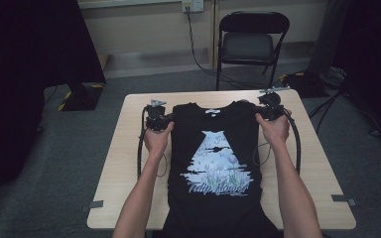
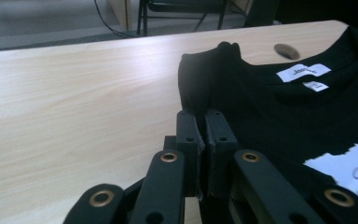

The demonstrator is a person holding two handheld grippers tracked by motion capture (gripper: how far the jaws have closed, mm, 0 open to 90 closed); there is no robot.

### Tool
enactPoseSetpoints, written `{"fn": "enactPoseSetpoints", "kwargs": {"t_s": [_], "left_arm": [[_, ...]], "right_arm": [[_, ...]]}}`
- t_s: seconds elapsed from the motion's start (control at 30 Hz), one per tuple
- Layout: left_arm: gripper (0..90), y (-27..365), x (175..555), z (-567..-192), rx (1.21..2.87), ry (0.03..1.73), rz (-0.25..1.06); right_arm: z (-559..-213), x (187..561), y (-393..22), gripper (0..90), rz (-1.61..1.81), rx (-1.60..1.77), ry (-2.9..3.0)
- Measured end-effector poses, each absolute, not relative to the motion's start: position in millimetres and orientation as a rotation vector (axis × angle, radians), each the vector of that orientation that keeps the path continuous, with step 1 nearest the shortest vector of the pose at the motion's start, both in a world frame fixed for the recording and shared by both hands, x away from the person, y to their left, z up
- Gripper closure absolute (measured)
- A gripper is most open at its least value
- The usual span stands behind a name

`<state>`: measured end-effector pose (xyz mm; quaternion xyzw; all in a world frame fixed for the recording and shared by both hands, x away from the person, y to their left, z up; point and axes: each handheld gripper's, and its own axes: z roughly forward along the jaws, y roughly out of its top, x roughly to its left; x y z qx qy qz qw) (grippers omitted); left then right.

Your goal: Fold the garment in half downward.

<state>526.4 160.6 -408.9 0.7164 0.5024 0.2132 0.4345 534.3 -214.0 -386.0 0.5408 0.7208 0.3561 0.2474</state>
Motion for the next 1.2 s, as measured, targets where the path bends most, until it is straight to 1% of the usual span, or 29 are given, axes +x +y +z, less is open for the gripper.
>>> {"fn": "enactPoseSetpoints", "kwargs": {"t_s": [0.23, 0.37, 0.43, 0.53, 0.63, 0.77, 0.9, 1.2], "left_arm": [[86.5, 156.0, 529.0, -388.3, 1.791, 1.214, 0.576], [86.5, 153.7, 528.3, -380.2, 1.766, 1.226, 0.612], [86.5, 148.4, 527.2, -375.2, 1.756, 1.211, 0.599], [86.5, 139.7, 525.1, -368.9, 1.787, 1.17, 0.648], [86.4, 143.6, 526.7, -363.9, 1.769, 1.176, 0.61], [86.4, 151.7, 519.4, -360.1, 1.746, 1.162, 0.615], [86.4, 156.9, 509.2, -359.9, 1.744, 1.138, 0.595], [86.4, 153.8, 489.7, -368.7, 1.76, 1.091, 0.56]], "right_arm": [[-374.9, 536.1, -215.4, 86.7, 0.988, 1.473, 1.922], [-368.8, 538.6, -218.6, 86.8, 0.998, 1.486, 1.885], [-365.8, 540.0, -218.7, 86.9, 1.012, 1.491, 1.862], [-359.5, 541.8, -216.9, 86.9, 1.035, 1.492, 1.843], [-343.0, 541.5, -215.2, 86.9, 1.039, 1.463, 1.84], [-338.4, 537.9, -217.6, 86.9, 1.049, 1.452, 1.842], [-338.2, 528.8, -224.1, 86.8, 1.096, 1.447, 1.853], [-341.1, 498.5, -230.7, 86.8, 1.145, 1.413, 1.886]]}}
